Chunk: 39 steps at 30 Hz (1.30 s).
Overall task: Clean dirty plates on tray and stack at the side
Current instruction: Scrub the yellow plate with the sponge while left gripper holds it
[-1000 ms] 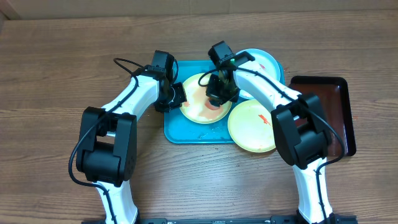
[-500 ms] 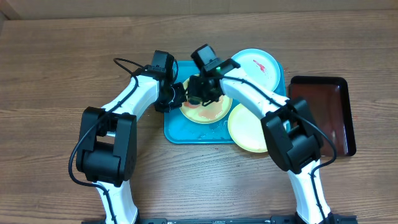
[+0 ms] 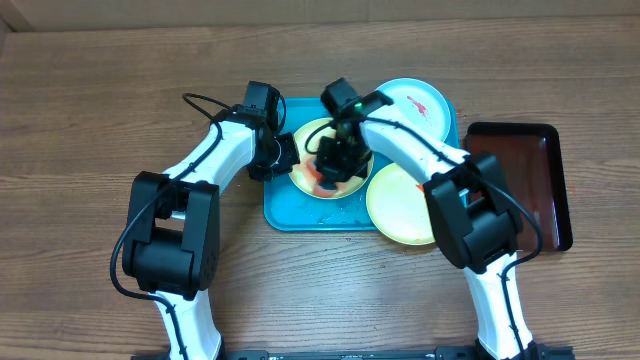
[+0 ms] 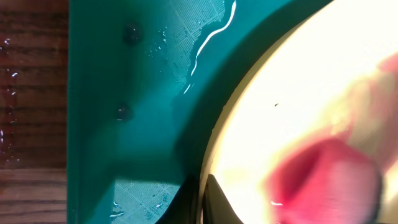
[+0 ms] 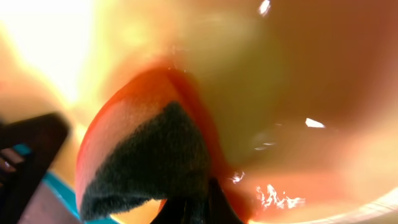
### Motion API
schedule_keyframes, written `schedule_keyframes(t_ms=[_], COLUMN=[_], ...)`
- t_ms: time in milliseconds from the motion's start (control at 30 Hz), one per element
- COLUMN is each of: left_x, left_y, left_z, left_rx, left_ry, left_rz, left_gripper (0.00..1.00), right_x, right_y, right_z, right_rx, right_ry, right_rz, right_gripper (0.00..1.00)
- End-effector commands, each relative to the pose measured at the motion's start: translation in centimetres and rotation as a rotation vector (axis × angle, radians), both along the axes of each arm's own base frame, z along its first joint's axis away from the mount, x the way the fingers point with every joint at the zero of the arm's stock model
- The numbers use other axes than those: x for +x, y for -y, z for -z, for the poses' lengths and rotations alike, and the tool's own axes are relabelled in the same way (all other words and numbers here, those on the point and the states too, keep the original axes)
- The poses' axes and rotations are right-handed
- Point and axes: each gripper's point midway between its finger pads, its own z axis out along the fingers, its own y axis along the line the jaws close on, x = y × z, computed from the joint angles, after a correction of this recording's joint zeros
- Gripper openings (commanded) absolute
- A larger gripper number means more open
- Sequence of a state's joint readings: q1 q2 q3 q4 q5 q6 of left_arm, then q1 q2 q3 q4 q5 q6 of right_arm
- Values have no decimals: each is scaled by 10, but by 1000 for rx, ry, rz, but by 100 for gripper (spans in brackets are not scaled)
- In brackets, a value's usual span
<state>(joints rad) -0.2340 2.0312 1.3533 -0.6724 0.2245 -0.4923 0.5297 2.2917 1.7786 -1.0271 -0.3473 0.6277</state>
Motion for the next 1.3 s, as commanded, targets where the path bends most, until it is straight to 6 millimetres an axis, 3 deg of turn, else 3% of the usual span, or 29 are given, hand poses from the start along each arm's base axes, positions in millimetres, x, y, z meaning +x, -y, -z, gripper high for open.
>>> schedule_keyframes(t_ms=[0, 133, 267, 400, 633, 800, 900, 1033, 1200, 1267], left_x=[-8, -7, -7, -7, -6, -5, -5, -5, -4, -3], left_y=[-4, -4, -4, -4, -4, -3, -3, -3, -3, -3], left_z=[16, 16, 16, 16, 16, 16, 16, 16, 16, 15], left_rx=[26, 26, 27, 27, 26, 24, 24, 24, 23, 23], left_ry=[-37, -35, -35, -33, -31, -24, -25, -24, -20, -18], left_rz=[16, 19, 18, 18, 18, 18, 18, 18, 19, 19], left_gripper=[4, 4, 4, 4, 4, 4, 4, 4, 4, 4], right_x=[22, 39, 64, 74, 59, 27, 8, -12, -7, 1], right_y=[62, 74, 62, 45, 4, -26, -20, 4, 50, 59], right_z=[4, 5, 2, 6, 11, 4, 7, 11, 19, 20], right_rx=[-169, -182, -127, -96, 35, 151, 119, 39, -141, -149], right_ry=[32, 77, 186, 245, 223, 133, 53, -55, -74, -65], right_rz=[98, 131, 118, 90, -21, -106, -110, -90, -11, 22], right_gripper=[4, 4, 4, 4, 4, 4, 4, 4, 4, 4])
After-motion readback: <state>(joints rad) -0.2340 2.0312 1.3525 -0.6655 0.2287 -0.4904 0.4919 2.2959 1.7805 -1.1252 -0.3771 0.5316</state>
